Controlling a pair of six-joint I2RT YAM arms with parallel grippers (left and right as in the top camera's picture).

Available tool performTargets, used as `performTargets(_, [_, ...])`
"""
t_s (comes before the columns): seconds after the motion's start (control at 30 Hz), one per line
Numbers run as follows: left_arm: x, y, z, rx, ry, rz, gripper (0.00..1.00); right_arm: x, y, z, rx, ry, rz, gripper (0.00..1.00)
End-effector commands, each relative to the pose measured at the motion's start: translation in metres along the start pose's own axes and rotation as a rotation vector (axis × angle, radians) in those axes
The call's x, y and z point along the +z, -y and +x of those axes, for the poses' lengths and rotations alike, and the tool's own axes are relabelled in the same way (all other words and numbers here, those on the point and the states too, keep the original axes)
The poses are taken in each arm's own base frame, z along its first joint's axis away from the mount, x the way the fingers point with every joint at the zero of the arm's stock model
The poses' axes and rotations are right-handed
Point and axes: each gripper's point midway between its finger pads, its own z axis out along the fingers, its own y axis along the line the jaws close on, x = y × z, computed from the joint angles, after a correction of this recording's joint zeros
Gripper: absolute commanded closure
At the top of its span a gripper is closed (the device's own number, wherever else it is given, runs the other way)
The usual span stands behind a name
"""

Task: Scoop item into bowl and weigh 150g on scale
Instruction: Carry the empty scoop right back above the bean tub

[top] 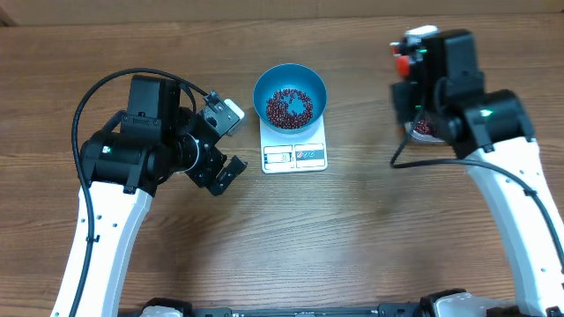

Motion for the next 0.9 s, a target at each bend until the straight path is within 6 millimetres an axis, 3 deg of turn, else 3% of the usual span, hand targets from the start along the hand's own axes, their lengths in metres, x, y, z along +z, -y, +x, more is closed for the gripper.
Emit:
performTargets(0.0, [-0.003,0.0,-0.005,0.021,0.016,0.009,0.01,-0.011,0.053,0.011,0.082,-0.041,0.209,0.96])
performTargets(0.23, [-0.003,0.0,-0.005,0.021,0.016,0.009,0.0,0.024,0.087,0.046,0.137,-0.214,0.254,0.96])
performTargets(0.5, [-0.003,0.0,-0.005,0.021,0.016,0.009,0.0,0.06,0.09,0.069,0.172,-0.329,0.195,0.96])
performTargets(0.53, [-0.003,0.0,-0.005,0.021,0.016,0.009,0.0,0.078,0.083,0.082,0.179,-0.398,0.149,0.96])
performTargets(0.57, [-0.003,0.0,-0.005,0.021,0.016,0.009,0.0,0.082,0.082,0.085,0.177,-0.415,0.142,0.96])
performTargets(0.6, [-0.003,0.0,-0.005,0.021,0.016,0.009,0.0,0.112,0.078,0.104,0.166,-0.507,0.132,0.96])
performTargets(0.87, [-0.003,0.0,-0.005,0.021,0.016,0.009,0.0,0.133,0.081,0.106,0.175,-0.509,0.136,0.96])
